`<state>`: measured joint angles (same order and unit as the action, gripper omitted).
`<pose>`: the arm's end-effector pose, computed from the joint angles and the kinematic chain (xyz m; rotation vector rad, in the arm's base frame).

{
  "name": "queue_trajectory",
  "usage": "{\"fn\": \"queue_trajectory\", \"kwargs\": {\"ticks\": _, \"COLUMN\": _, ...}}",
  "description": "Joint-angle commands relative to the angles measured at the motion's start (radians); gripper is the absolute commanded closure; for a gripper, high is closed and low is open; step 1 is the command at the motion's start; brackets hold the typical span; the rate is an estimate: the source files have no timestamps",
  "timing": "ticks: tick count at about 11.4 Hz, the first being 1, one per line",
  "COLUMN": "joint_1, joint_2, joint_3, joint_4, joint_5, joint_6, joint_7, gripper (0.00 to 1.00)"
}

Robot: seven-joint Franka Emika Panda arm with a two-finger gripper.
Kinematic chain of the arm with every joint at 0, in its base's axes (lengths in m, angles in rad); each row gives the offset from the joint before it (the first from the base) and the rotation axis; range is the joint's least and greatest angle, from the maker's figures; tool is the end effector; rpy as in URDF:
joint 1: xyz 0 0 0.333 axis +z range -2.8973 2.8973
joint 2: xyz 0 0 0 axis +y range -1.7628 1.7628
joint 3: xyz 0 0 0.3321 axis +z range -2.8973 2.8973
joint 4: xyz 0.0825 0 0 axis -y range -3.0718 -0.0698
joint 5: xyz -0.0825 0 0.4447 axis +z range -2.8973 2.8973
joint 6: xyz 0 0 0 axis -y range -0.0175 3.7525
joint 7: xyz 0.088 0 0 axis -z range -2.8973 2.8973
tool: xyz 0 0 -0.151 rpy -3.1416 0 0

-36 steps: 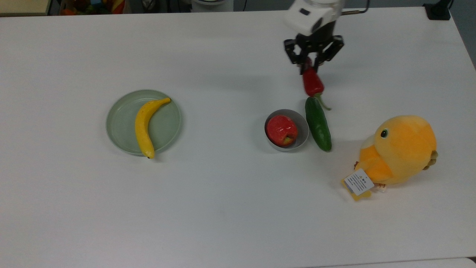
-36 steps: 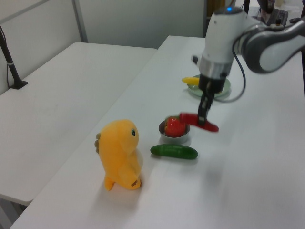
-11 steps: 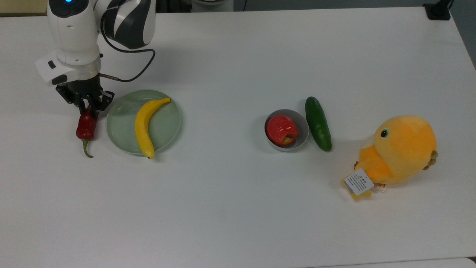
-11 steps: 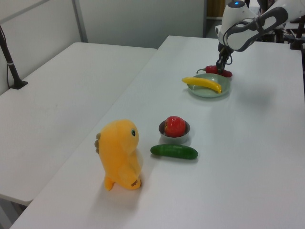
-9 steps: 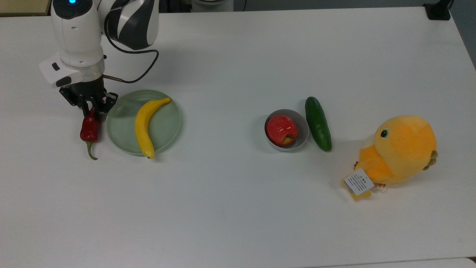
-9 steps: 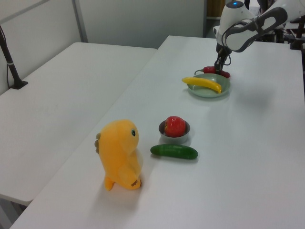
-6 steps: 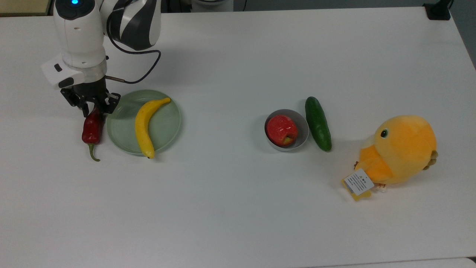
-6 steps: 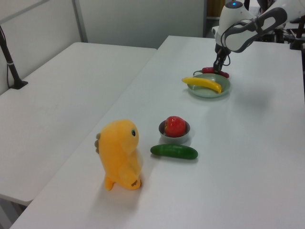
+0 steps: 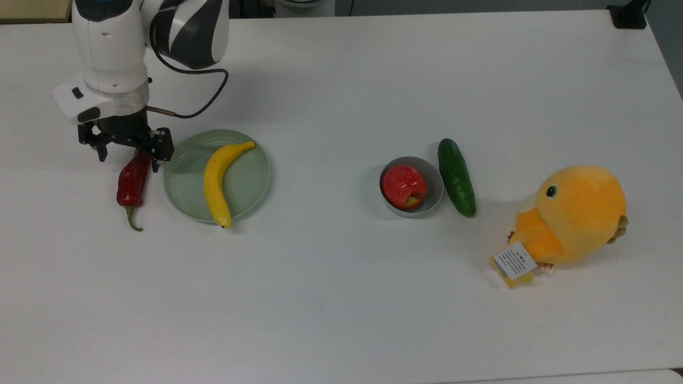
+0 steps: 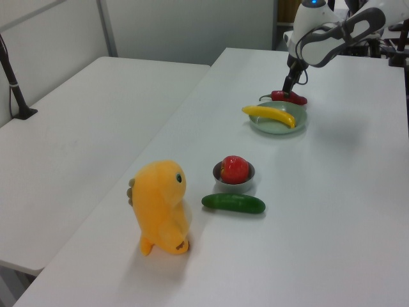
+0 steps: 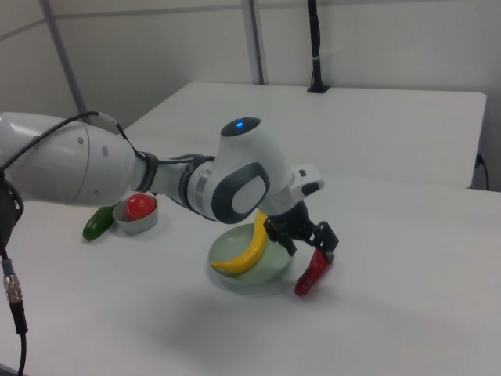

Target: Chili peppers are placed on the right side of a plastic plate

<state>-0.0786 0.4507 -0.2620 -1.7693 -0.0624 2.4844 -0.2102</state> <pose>0.7090 -0.2391 0.2807 2.8996 -0.0657 0.3288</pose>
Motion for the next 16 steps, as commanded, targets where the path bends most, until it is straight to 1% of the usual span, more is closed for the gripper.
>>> {"fn": "queue_trajectory", "kwargs": {"ticks": 1, "joint_1": -0.001, "joint_2": -0.119, "joint_3": 0.004, "joint_4": -0.012, "joint_5": -0.002, "joint_6": -0.086, "joint_7": -0.003, "gripper": 0.00}}
{"fn": "queue_trajectory", "kwargs": {"ticks": 4, "joint_1": 0.020, "joint_2": -0.259, "joint_3": 0.061, "joint_4": -0.013, "joint_5": 0.012, "joint_6": -0.318, "joint_7": 0.005, "gripper": 0.00}}
{"fn": "queue_trajectory", "kwargs": {"ticks": 5, "joint_1": 0.064, "joint_2": -0.295, "joint_3": 0.066, "joint_4": -0.016, "joint_5": 0.013, "joint_6": -0.399, "joint_7": 0.027, "gripper": 0.00}}
{"fn": "queue_trajectory", "kwargs": {"ticks": 6, "joint_1": 0.100, "joint_2": -0.325, "joint_3": 0.067, "joint_4": -0.021, "joint_5": 0.018, "joint_6": -0.444, "joint_7": 0.085, "gripper": 0.00}}
{"fn": "queue_trajectory", "kwargs": {"ticks": 7, "joint_1": 0.132, "joint_2": -0.346, "joint_3": 0.073, "joint_4": -0.022, "joint_5": 0.019, "joint_6": -0.462, "joint_7": 0.160, "gripper": 0.00}}
{"fn": "queue_trajectory", "kwargs": {"ticks": 9, "joint_1": 0.173, "joint_2": -0.379, "joint_3": 0.107, "joint_4": -0.027, "joint_5": 0.033, "joint_6": -0.495, "joint_7": 0.300, "gripper": 0.00}}
{"fn": "queue_trajectory", "kwargs": {"ticks": 12, "joint_1": 0.249, "joint_2": -0.408, "joint_3": 0.124, "joint_4": -0.039, "joint_5": 0.036, "joint_6": -0.524, "joint_7": 0.331, "gripper": 0.00}}
{"fn": "queue_trajectory", "kwargs": {"ticks": 13, "joint_1": 0.259, "joint_2": -0.408, "joint_3": 0.135, "joint_4": -0.039, "joint_5": 0.036, "joint_6": -0.524, "joint_7": 0.341, "gripper": 0.00}}
{"fn": "queue_trajectory", "kwargs": {"ticks": 15, "joint_1": 0.253, "joint_2": -0.406, "joint_3": 0.187, "joint_4": -0.041, "joint_5": 0.036, "joint_6": -0.524, "joint_7": 0.344, "gripper": 0.00}}
{"fn": "queue_trajectory", "kwargs": {"ticks": 16, "joint_1": 0.255, "joint_2": -0.405, "joint_3": 0.197, "joint_4": -0.041, "joint_5": 0.036, "joint_6": -0.524, "joint_7": 0.351, "gripper": 0.00}}
